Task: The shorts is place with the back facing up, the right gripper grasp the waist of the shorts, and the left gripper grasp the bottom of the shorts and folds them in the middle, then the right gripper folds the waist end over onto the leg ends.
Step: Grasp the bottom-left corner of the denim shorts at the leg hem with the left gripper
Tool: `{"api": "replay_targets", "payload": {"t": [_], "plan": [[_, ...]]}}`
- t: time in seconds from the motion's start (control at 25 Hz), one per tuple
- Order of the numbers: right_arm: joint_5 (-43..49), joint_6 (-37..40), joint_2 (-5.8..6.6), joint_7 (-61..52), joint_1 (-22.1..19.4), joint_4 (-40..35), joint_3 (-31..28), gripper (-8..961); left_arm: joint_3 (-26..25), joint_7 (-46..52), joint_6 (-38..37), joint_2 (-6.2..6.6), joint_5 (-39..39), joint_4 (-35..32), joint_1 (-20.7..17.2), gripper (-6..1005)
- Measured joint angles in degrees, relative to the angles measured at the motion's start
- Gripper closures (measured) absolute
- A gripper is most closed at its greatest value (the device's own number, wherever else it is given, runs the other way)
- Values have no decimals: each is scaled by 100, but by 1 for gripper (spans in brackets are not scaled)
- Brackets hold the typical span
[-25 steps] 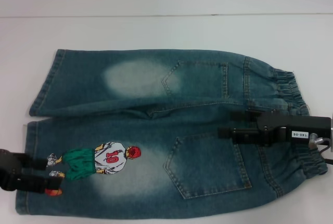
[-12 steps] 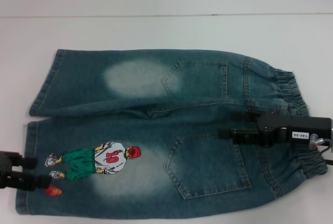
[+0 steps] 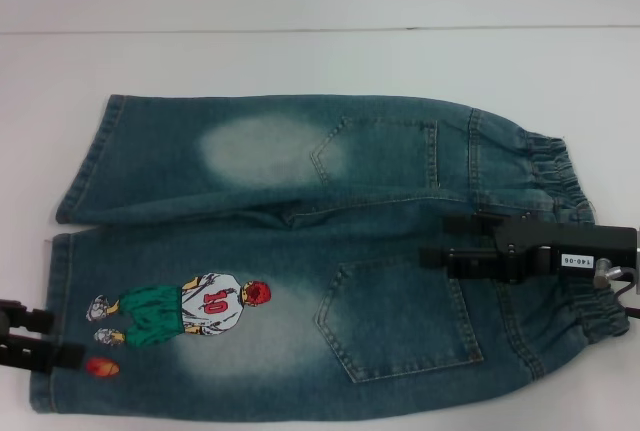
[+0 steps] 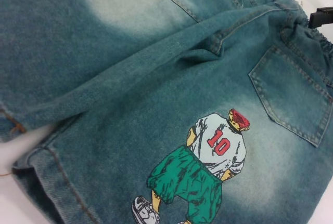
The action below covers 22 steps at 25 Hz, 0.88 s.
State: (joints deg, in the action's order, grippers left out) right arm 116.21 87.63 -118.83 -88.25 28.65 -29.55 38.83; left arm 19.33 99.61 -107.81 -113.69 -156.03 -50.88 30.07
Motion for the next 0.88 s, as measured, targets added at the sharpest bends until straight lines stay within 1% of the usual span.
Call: {"api": "replay_targets", "payload": {"t": [0.44,0.88], "plan": [[-6,-1,-16,17,0,2,-17,29,-135,67,181,40,-313,-81,-40,122],[-6,1,-18,19,-2,2,-17,28,-319,78,145,79,-487,-212,-72,122]]}}
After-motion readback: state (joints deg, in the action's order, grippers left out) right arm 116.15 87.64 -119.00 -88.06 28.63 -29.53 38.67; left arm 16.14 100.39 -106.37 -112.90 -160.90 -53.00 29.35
